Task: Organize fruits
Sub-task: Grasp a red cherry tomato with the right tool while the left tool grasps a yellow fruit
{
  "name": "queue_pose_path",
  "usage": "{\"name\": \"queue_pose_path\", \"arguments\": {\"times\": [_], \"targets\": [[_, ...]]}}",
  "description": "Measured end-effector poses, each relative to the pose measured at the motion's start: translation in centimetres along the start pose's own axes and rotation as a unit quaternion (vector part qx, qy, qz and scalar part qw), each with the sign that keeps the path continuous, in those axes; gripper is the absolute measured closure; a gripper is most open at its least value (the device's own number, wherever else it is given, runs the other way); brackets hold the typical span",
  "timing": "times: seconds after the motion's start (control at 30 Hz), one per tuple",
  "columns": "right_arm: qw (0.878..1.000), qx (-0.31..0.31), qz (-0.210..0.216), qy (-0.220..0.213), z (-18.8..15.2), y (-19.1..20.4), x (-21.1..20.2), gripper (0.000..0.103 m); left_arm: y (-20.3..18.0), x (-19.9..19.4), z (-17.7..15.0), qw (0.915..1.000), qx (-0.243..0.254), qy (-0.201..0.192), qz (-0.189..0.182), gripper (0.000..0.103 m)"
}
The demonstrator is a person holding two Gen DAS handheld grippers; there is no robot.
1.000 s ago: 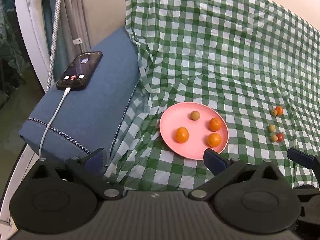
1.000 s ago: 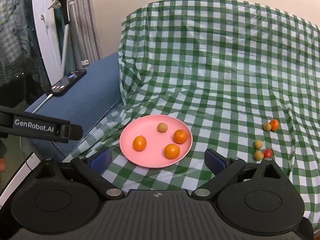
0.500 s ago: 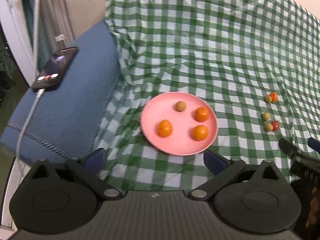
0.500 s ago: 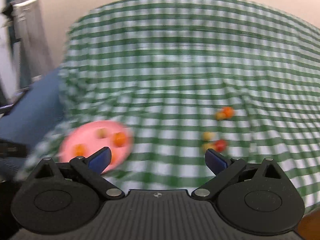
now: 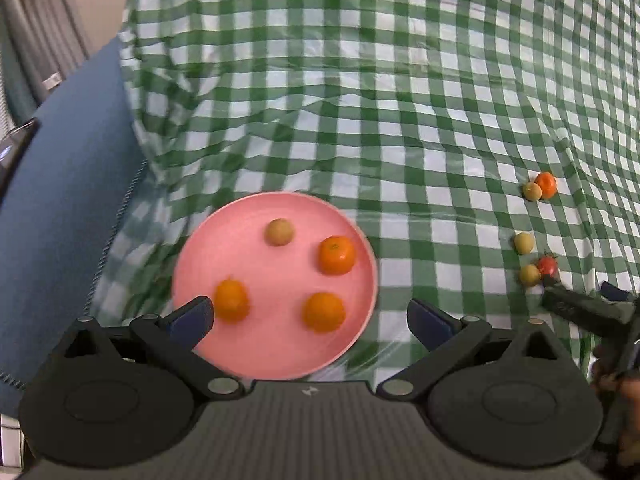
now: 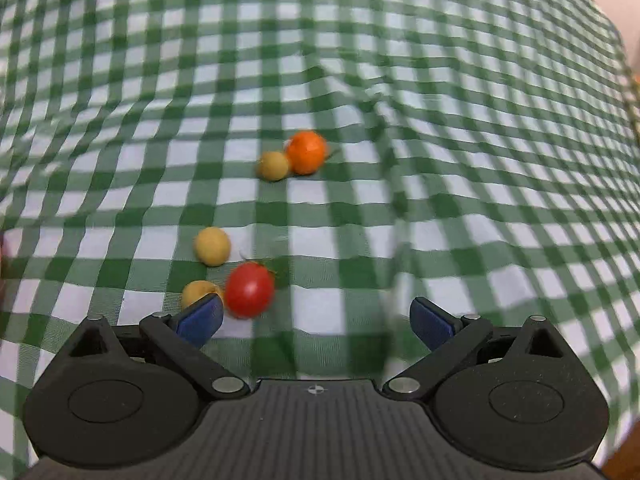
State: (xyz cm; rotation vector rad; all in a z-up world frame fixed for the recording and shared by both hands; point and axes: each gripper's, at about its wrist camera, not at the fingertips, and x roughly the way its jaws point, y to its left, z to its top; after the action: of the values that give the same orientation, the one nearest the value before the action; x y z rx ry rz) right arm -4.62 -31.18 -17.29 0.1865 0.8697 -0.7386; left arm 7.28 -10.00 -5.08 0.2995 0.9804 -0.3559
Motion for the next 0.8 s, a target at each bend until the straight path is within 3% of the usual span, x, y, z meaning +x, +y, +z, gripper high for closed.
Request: {"name": "queue_pose_path", "arguments": {"times": [0.1,0.17,0.27,0.4,0.5,0.7,0.8], "targets": [[0.999,-0.036,-0.022,-0.032,-0.4,1.3,1.1,0.006,-1.8,1.3,1.2,0.9999,0.013,0.000,-0.002,0.000],[0.998,-0.028,-0.046,-0.037,-0.4,1.1,1.8,0.006,-3.2,2.3,2.0,0.9997,0.022,0.000,-0.010,0.000],[0.996,0.030,-0.078,-0.021,-0.2,-1.2,2.8,0.008,-6.0,3.9,3.5,0.9990,0.038,-0.006,-0.024,0.000],[0.988,0.129,-0.090,-0.010,-0.9,-4.3,3.2,0.010,-10.3,6.2,5.2,0.9946,0.073,-0.013,-0.074,0.000],[0.984,0.141,-0.105,-0.022,-1.0,-5.1,3.2,0.013,-13.3,8.3,5.7,0.9879,0.114,-0.005,-0.105,0.000],[0.989,0.114,-0.073,-0.053,-1.4,-4.4,1.7,0.016,-16.5,12.7,5.7,0.9802,0.157,0.027,-0.118,0.000],[0.992,0.103,-0.062,-0.048,-1.0,-3.6,1.8,0.044,-17.2,14.0,5.5,0.9770,0.159,0.039,-0.137,0.000]]}}
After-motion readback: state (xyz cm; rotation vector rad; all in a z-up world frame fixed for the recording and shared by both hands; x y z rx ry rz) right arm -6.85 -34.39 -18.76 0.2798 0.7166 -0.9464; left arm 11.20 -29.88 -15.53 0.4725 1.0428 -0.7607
